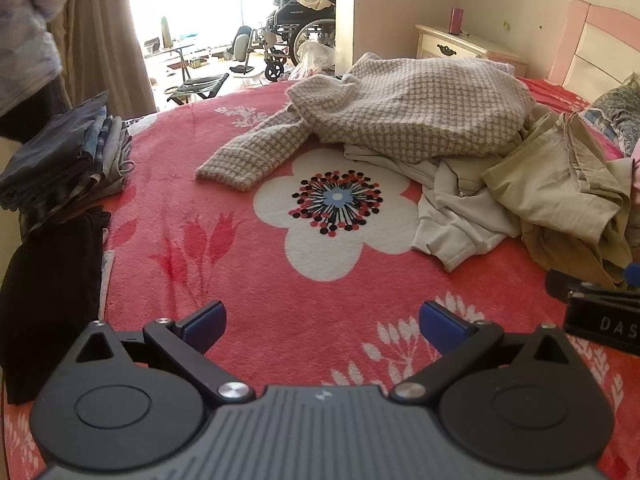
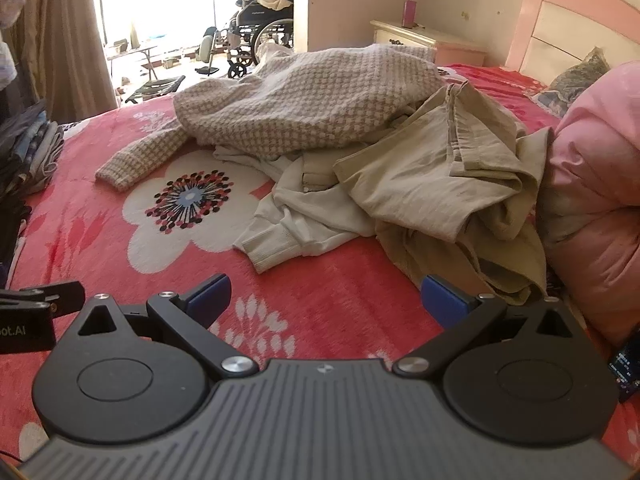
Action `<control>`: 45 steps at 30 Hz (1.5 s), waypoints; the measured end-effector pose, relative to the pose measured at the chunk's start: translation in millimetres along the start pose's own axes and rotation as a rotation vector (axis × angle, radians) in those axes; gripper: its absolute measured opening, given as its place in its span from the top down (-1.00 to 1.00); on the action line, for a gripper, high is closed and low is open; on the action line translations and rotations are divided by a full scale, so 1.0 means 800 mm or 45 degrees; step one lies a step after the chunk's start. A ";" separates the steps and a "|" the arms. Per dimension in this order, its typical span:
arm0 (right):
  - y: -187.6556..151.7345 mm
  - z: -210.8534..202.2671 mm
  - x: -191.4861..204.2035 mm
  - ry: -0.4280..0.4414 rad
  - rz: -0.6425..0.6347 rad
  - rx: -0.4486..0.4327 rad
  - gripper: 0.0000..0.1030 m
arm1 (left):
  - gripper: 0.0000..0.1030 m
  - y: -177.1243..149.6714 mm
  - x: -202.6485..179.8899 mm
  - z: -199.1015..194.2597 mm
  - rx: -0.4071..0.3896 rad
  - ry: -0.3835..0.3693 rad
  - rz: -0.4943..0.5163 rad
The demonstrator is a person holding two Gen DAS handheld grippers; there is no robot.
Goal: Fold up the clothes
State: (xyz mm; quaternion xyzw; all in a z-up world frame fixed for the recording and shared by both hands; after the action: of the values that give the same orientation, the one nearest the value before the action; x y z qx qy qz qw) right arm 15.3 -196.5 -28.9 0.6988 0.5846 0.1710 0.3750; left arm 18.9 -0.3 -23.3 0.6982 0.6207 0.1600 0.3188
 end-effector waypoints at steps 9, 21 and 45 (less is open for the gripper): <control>0.002 0.009 -0.011 0.006 0.025 -0.002 -0.98 | -1.00 -0.003 -0.003 0.001 0.003 0.013 0.018; 0.002 0.007 -0.014 -0.043 0.044 -0.009 -0.98 | -0.99 -0.004 -0.008 -0.005 -0.021 0.019 0.036; 0.002 0.004 -0.017 -0.066 0.059 -0.022 -0.98 | -0.99 -0.005 -0.008 -0.005 -0.008 0.016 0.027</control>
State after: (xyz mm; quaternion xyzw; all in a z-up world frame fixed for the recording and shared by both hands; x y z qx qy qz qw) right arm 15.1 -210.6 -27.1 0.7132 0.5567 0.1666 0.3920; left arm 12.3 -5.3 -21.5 0.7025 0.6148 0.1696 0.3157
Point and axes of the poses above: each gripper's, at about its wrist camera, not at the fingertips, and z roughly the way its jaws point, x to its left, y to its top, the point moved 3 cm from there along z, roughly the way its jaws point, and after that the axes turned 15 degrees about -y, right-handed, at the moved point
